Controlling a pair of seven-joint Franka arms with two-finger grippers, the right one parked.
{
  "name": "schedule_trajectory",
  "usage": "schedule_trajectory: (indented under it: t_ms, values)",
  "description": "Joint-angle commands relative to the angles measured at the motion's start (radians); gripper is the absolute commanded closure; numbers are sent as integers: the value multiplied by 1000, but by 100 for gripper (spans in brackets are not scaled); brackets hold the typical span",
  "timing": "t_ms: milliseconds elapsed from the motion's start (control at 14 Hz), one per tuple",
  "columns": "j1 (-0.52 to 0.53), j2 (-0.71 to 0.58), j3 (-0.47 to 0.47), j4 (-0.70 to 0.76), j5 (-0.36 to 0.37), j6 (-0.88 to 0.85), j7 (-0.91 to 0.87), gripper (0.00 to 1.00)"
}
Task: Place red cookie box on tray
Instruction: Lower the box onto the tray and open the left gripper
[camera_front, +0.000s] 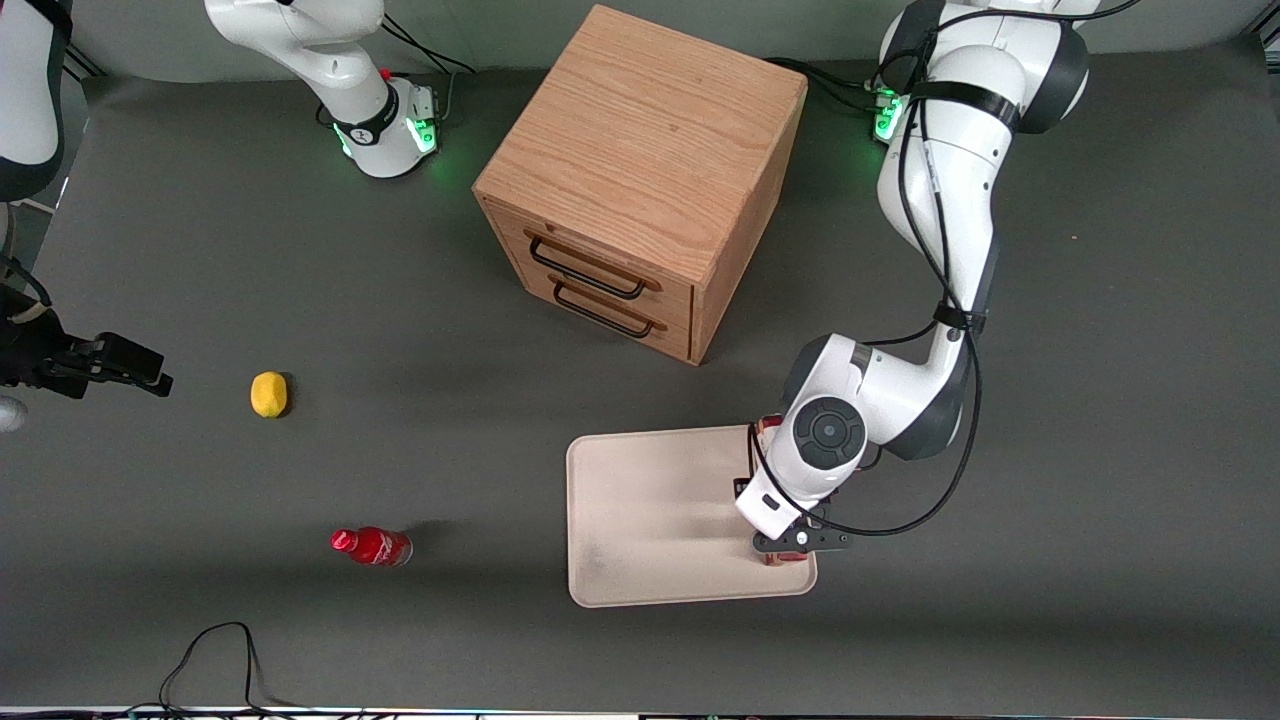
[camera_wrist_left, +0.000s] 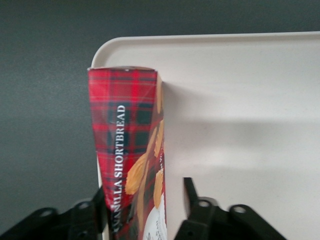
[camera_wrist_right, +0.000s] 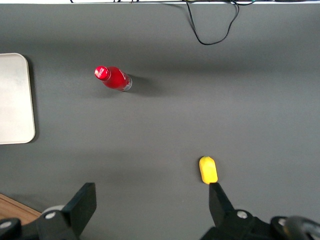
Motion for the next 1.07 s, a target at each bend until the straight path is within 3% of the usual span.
schedule_trajectory:
  t_ms: [0, 1000]
  values:
    - [-13, -41, 15, -17, 12, -4, -48, 0]
    - [-10, -499, 16, -6, 30, -481, -86, 0]
